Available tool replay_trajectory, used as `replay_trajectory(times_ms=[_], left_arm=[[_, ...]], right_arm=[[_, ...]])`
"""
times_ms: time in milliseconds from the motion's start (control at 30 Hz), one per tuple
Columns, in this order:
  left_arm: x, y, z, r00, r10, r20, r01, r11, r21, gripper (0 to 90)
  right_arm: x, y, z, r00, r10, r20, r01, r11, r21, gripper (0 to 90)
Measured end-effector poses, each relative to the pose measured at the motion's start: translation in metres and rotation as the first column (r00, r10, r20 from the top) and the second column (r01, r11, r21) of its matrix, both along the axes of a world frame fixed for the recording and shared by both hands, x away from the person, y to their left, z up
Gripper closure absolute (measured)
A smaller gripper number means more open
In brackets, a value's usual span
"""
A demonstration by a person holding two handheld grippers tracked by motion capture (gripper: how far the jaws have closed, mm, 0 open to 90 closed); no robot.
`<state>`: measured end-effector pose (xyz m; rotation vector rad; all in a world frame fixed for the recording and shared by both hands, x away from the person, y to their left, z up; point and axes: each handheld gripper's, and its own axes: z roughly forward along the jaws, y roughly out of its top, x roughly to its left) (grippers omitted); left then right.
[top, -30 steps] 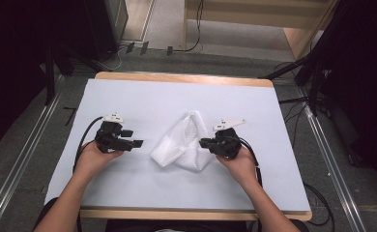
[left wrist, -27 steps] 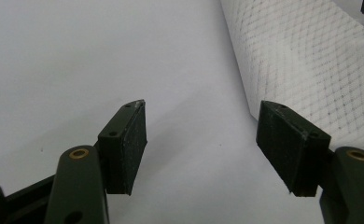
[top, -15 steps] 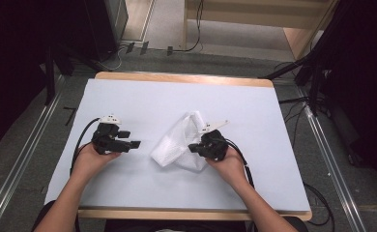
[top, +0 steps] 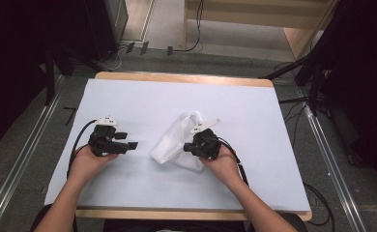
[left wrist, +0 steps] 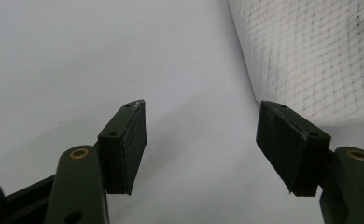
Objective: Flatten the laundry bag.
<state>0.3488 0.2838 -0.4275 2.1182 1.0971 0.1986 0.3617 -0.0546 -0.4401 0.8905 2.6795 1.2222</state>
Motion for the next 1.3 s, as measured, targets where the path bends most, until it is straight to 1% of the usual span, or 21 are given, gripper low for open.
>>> replay_trajectory(times_ms=[33, 133, 333, 367, 467, 500, 567, 600, 633, 667, 700, 733, 833, 867, 900, 933, 1000, 1067, 1167, 1233, 1300], left_arm=[[0.0, 0.001, 0.0, 1.0, -0.001, -0.001, 0.001, 1.0, 0.005, 34.2], [-0.003, 0.003, 0.0, 0.9999, 0.012, 0.0, -0.012, 0.9999, 0.009, 34.2], [-0.008, 0.008, 0.0, 0.9995, 0.031, 0.0, -0.031, 0.9995, 0.003, 34.2], [-0.009, 0.009, 0.0, 0.9996, 0.028, -0.001, -0.028, 0.9996, 0.007, 34.2], [-0.013, 0.012, -0.001, 0.9991, 0.042, -0.001, -0.042, 0.999, 0.011, 34.2], [-0.014, 0.013, -0.001, 0.9991, 0.043, -0.002, -0.043, 0.999, 0.009, 34.2], [-0.018, 0.017, -0.001, 0.9983, 0.058, -0.001, -0.058, 0.9983, 0.014, 34.2], [-0.018, 0.017, -0.001, 0.9983, 0.058, -0.001, -0.058, 0.9983, 0.014, 34.2], [-0.02, 0.02, -0.001, 0.9978, 0.066, -0.003, -0.066, 0.9977, 0.015, 34.2], [-0.02, 0.02, -0.001, 0.9978, 0.066, -0.003, -0.066, 0.9977, 0.015, 34.2], [-0.023, 0.022, -0.001, 0.9969, 0.078, -0.002, -0.078, 0.9969, 0.01, 34.2], [-0.023, 0.022, -0.001, 0.9969, 0.078, -0.002, -0.078, 0.9969, 0.01, 34.2], [-0.025, 0.023, -0.001, 0.9962, 0.087, -0.002, -0.087, 0.9962, 0.011, 34.2], [-0.026, 0.024, -0.001, 0.9967, 0.081, -0.006, -0.081, 0.9965, 0.017, 34.2], [-0.026, 0.024, -0.001, 0.9967, 0.081, -0.006, -0.081, 0.9965, 0.017, 34.2], [-0.026, 0.024, -0.002, 0.9965, 0.083, -0.006, -0.083, 0.9965, 0.015, 34.2], [-0.026, 0.023, -0.002, 0.9963, 0.085, -0.006, -0.085, 0.9962, 0.016, 34.2], [-0.026, 0.023, -0.002, 0.9965, 0.083, -0.005, -0.083, 0.9964, 0.013, 34.2], [-0.026, 0.021, -0.002, 0.9967, 0.081, -0.009, -0.081, 0.9966, 0.018, 34.2], [-0.026, 0.02, -0.003, 0.9972, 0.075, -0.007, -0.075, 0.997, 0.02, 34.2], [-0.026, 0.02, -0.002, 0.9972, 0.075, -0.006, -0.075, 0.997, 0.019, 34.2]], right_arm=[[0.001, 0.001, 0.001, 1.0, 0.003, 0.007, -0.003, 1.0, 0.006, 90.0], [0.002, 0.002, 0.003, 1.0, 0.001, 0.005, -0.001, 1.0, 0.009, 90.0], [0.009, 0.009, 0.011, 0.9997, 0.007, 0.022, -0.008, 0.999, 0.038, 90.0], [0.009, 0.009, 0.011, 0.9997, 0.007, 0.022, -0.008, 0.999, 0.038, 90.0], [0.014, 0.014, 0.012, 0.9998, 0.01, 0.016, -0.011, 0.999, 0.03, 90.0], [0.017, 0.016, 0.013, 0.9994, 0.018, 0.028, -0.019, 0.999, 0.026, 90.0], [0.019, 0.018, 0.015, 0.9995, 0.017, 0.028, -0.018, 0.999, 0.028, 90.0], [0.02, 0.019, 0.016, 0.999, 0.022, 0.038, -0.023, 0.999, 0.037, 90.0], [0.021, 0.021, 0.016, 0.999, 0.023, 0.037, -0.024, 0.999, 0.044, 90.0], [0.023, 0.023, 0.017, 0.9994, 0.026, 0.022, -0.027, 0.999, 0.042, 90.0], [0.025, 0.026, 0.018, 0.9992, 0.029, 0.027, -0.03, 0.999, 0.036, 90.0], [0.027, 0.028, 0.018, 0.9988, 0.034, 0.035, -0.035, 0.999, 0.036, 90.0], [0.031, 0.032, 0.019, 0.9991, 0.033, 0.028, -0.034, 0.999, 0.036, 90.0], [0.035, 0.035, 0.019, 0.9993, 0.03, 0.023, -0.031, 0.999, 0.04, 90.0], [0.035, 0.035, 0.019, 0.9993, 0.03, 0.023, -0.031, 0.999, 0.04, 90.0], [0.041, 0.037, 0.017, 0.9995, 0.031, -0.009, -0.03, 0.998, 0.059, 90.0], [0.043, 0.039, 0.017, 0.9995, 0.028, -0.017, -0.027, 0.998, 0.061, 90.0], [0.049, 0.046, 0.018, 0.9995, 0.029, -0.007, -0.029, 0.999, 0.046, 90.0], [0.053, 0.051, 0.021, 0.9996, 0.027, -0.009, -0.026, 0.998, 0.053, 90.0], [0.055, 0.052, 0.022, 0.9995, 0.032, -0.004, -0.032, 0.998, 0.053, 90.0], [0.057, 0.048, 0.023, 0.9998, 0.02, -0.007, -0.02, 0.998, 0.061, 89.8]])
